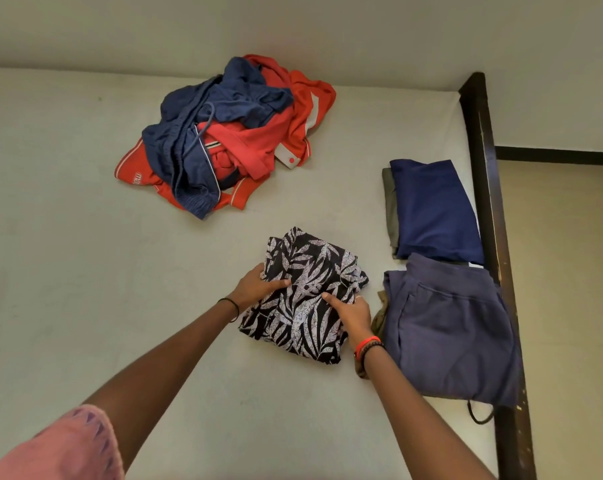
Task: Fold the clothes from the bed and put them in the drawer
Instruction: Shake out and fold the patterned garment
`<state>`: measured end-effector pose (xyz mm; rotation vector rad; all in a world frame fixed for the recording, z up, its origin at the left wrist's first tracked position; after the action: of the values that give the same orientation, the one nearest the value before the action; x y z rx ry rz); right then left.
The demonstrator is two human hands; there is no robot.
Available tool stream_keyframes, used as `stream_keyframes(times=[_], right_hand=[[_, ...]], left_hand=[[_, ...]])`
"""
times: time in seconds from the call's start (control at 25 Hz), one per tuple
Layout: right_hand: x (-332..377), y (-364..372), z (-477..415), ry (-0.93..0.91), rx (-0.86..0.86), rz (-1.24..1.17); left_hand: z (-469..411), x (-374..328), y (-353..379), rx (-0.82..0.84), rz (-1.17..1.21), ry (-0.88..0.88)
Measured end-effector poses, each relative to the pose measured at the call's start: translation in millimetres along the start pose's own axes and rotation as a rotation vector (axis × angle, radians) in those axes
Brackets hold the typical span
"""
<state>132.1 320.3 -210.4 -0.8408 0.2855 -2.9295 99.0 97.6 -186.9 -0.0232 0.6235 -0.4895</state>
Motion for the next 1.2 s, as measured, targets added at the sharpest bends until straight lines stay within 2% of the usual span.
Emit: stream_keyframes(times=[0.08,0.16,0.44,0.56,0.72,0.96,1.2], right_hand=[[-3,-3,-1,-0.084,0.087,-0.052],[-1,-4,5,-0.167,0.114,0.003],[24,-36,41,-0.333,0.097,0.215],[40,-80,66,-0.385,0.036,0.294],[51,-153,100,-0.480,-0.062,0.264],[23,-251,108,-0.481,-0.178,0.237],[-15,-280,55,-0.386,-0.123,0.227]], left_hand=[[8,-10,2,-0.037,-0.099,0.096],[20,-20,3,-0.064,-0.165,0.139],[76,-47,12,-0.026,0.079,0.163],[105,-71,34,0.011,0.175,0.202],[120,-101,89,0.068,0.270,0.308],[93,-117,188,0.140,0.201,0.448],[53,-89,235,0.260,0.103,0.297]])
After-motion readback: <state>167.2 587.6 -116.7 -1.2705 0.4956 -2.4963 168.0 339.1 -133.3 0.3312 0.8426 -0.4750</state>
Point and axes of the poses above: each hand's wrist, its own z-axis away from the middle knuckle, its own y-axis out of the palm, x = y × z, the point moved 2 cm from there along -z, towards the middle knuckle, and after that the axes turned 8 degrees about x, right-handed, at the moved point
